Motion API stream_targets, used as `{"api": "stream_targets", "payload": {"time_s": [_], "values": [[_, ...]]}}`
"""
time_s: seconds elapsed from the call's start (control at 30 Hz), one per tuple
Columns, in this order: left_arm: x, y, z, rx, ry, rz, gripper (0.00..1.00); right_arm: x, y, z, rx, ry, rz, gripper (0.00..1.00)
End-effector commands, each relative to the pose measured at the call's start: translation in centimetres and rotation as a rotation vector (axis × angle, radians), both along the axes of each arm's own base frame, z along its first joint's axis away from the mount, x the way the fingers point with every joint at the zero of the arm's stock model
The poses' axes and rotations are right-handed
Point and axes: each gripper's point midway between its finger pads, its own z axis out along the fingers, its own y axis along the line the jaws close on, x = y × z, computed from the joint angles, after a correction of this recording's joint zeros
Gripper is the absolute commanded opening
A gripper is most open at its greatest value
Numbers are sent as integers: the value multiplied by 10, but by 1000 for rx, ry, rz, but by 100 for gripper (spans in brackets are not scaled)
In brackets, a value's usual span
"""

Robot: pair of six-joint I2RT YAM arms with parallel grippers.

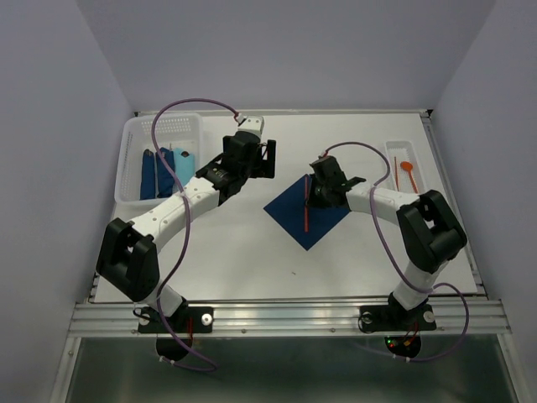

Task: Place the utensils on the paper napkin and roll it up

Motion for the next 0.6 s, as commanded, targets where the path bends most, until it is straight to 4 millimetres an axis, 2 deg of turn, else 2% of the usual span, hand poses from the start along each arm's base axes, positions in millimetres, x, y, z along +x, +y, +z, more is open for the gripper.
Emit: {"api": "stream_targets", "payload": {"time_s": [0.0, 0.33, 0.57], "values": [[2, 4, 11, -11, -34, 22, 99, 14, 10, 12, 19, -57, 3, 1], [3, 2, 8, -6, -25, 20, 99, 10, 7, 3, 5, -28, -5, 3], [3, 2, 7, -5, -22, 16, 99, 10, 6, 0, 1, -24, -10, 13]]}}
